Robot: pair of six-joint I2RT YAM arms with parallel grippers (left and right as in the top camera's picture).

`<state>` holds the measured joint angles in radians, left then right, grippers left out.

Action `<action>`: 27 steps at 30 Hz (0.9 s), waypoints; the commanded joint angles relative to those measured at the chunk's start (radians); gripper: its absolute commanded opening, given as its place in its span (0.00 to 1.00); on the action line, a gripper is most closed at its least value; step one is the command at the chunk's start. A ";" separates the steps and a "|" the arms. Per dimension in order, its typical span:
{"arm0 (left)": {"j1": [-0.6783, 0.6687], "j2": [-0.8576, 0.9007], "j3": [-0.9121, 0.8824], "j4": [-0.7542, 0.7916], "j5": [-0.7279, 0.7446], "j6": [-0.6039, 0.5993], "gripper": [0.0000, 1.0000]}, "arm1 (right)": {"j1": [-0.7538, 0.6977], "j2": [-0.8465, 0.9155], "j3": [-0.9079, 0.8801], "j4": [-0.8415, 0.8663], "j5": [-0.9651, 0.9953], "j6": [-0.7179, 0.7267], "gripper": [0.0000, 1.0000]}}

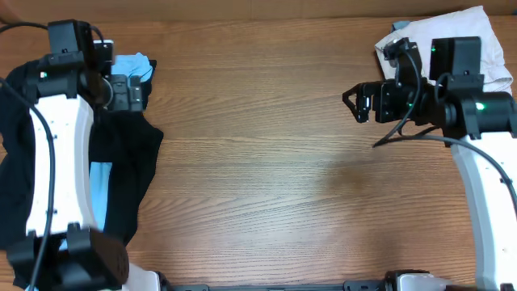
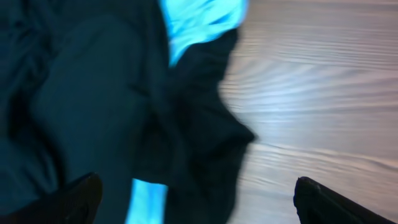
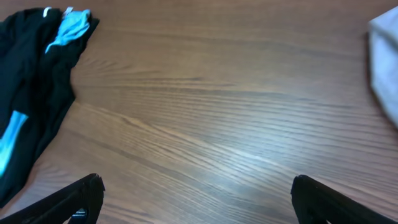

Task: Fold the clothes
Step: 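Reach the left gripper to the black shirt on the pile and grasp it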

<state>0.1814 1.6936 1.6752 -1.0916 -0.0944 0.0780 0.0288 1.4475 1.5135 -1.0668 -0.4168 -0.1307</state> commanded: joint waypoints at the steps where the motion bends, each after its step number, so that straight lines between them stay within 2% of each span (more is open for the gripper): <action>1: 0.059 0.077 0.022 0.028 -0.073 0.042 1.00 | 0.007 0.034 0.026 0.002 -0.049 0.006 0.95; 5: 0.092 0.174 0.022 0.031 -0.073 0.050 0.97 | 0.007 0.059 0.025 0.002 -0.048 0.006 0.87; 8: 0.097 0.256 0.022 0.018 -0.072 0.048 0.89 | 0.007 0.063 0.025 0.003 -0.048 0.006 0.87; 11: 0.097 0.327 0.022 0.015 -0.069 0.020 0.86 | 0.007 0.063 0.025 0.003 -0.048 0.006 0.86; 15: 0.092 0.414 0.022 0.015 -0.068 -0.015 0.74 | 0.006 0.063 0.025 0.006 -0.048 0.006 0.86; 16: 0.091 0.427 0.022 0.015 -0.065 -0.015 0.70 | 0.006 0.063 0.025 0.006 -0.048 0.006 0.86; 17: 0.090 0.440 0.022 0.014 -0.065 -0.015 0.61 | 0.006 0.063 0.025 0.006 -0.048 0.006 0.86; 18: 0.090 0.448 0.022 0.011 -0.065 -0.015 0.47 | 0.006 0.063 0.025 0.006 -0.048 0.006 0.86; 22: 0.089 0.459 0.023 0.008 -0.061 -0.016 0.07 | 0.006 0.063 0.025 0.007 -0.048 0.006 0.86; 23: 0.086 0.453 0.031 0.002 -0.061 -0.047 0.04 | 0.006 0.063 0.025 0.011 -0.048 0.006 0.85; 27: 0.063 0.451 0.135 -0.078 0.028 -0.064 0.04 | 0.007 0.063 0.025 0.026 -0.048 0.007 0.81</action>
<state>0.2745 2.1475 1.6962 -1.1141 -0.1478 0.0498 0.0288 1.5139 1.5139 -1.0561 -0.4492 -0.1238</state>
